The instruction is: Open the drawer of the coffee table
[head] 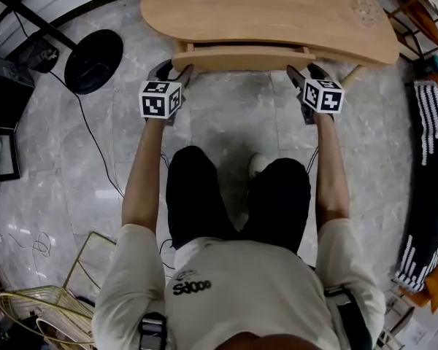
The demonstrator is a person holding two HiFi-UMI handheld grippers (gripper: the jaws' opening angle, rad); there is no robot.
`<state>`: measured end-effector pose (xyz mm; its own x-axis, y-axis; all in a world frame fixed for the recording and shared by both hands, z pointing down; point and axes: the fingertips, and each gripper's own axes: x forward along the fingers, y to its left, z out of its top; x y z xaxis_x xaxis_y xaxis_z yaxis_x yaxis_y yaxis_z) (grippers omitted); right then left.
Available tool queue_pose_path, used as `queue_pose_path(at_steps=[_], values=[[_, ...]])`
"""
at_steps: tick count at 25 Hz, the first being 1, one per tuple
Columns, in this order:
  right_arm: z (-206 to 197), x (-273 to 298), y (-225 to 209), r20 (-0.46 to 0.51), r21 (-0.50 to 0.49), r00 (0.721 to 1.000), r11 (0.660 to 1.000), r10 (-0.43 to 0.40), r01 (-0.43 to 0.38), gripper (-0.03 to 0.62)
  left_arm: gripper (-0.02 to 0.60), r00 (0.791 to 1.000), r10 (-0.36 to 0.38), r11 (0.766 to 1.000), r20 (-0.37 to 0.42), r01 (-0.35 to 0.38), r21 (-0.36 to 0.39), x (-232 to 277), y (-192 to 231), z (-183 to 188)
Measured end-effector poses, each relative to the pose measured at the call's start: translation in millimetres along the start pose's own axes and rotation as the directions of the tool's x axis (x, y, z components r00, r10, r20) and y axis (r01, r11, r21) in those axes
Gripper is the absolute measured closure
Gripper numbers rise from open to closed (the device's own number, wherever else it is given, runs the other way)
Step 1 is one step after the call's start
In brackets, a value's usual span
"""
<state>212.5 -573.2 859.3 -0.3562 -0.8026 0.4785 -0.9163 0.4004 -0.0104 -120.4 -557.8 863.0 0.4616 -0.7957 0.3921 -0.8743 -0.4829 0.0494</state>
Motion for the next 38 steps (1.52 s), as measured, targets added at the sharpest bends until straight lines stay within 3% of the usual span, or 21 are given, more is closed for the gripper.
queue_pose_path(at_steps=[13,19,38], values=[[-21.9,-42.4,12.0,0.02,0.001,1.0,1.0,-0.022,0.022,0.321,0.354,1.0,-0.025,1.0,-0.001,0.025,-0.015,-40.1,-28.7,-17.6],[-34.1,-61.6,24.9,0.008,0.014,1.0,1.0,-0.004,0.004,0.321,0.364,0.997,-0.075,0.997,-0.011,0.074,-0.026,-61.6,-39.5,-27.8],[-57.2,-102.7,44.1,0.01,0.038,1.0,0.999,0.015,-0.015,0.321,0.365,0.994,-0.11,0.992,-0.013,0.109,-0.071,-100.1,-66.7,-44.0]])
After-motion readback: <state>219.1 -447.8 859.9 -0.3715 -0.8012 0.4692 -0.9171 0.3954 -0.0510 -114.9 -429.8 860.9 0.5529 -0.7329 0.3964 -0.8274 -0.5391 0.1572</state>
